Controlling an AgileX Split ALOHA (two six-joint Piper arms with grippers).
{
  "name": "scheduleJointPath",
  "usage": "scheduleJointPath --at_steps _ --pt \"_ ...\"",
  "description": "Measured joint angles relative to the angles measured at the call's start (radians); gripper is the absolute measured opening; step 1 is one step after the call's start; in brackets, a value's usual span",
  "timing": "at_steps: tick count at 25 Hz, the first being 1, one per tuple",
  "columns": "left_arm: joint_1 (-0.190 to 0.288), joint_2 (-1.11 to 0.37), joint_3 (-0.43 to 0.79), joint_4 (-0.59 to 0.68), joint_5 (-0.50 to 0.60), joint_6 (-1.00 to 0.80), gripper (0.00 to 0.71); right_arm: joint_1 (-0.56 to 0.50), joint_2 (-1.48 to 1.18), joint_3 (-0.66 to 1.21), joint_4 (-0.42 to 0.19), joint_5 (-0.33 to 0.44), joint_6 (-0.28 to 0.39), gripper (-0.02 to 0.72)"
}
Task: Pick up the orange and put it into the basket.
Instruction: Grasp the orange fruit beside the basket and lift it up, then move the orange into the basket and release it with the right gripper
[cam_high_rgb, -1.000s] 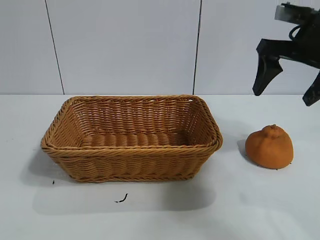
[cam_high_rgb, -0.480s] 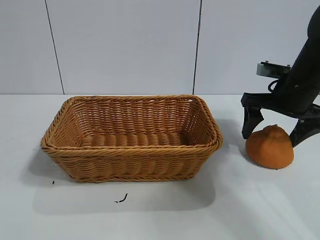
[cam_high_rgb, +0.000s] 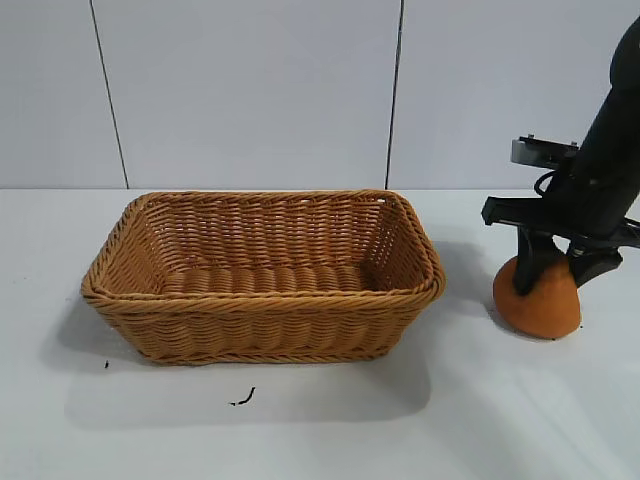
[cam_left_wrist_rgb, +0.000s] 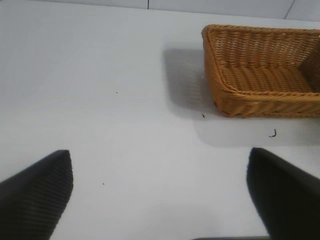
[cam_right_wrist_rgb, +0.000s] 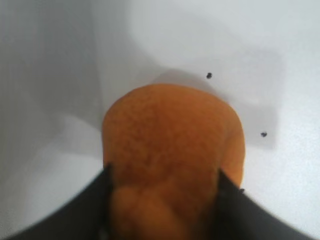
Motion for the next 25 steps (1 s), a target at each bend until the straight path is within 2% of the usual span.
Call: scheduleJointPath --at_steps 2,7,10,14,19,25 --pt "0.0 0.0 0.0 0.0 0.0 0.0 0.677 0.0 -0.035 -0.03 0.0 0.043 -0.002 0.128" --pt "0.0 0.0 0.0 0.0 0.0 0.0 0.677 0.0 -0.061 -0.214 0.0 0.208 -0.002 0.128" --pt "0.0 0.0 0.0 0.0 0.0 0.0 0.677 0.0 -0.061 -0.318 0.0 0.264 -0.002 0.128" --pt "0.0 0.0 0.0 0.0 0.0 0.0 0.677 0.0 -0.061 -0.401 0.015 0.279 -0.002 0.128" --pt "0.0 0.0 0.0 0.0 0.0 0.0 0.677 0.017 -0.061 -0.421 0.051 0.291 -0.003 0.128" --pt "0.0 0.0 0.0 0.0 0.0 0.0 0.677 0.142 -0.059 -0.422 0.036 0.285 -0.009 0.128"
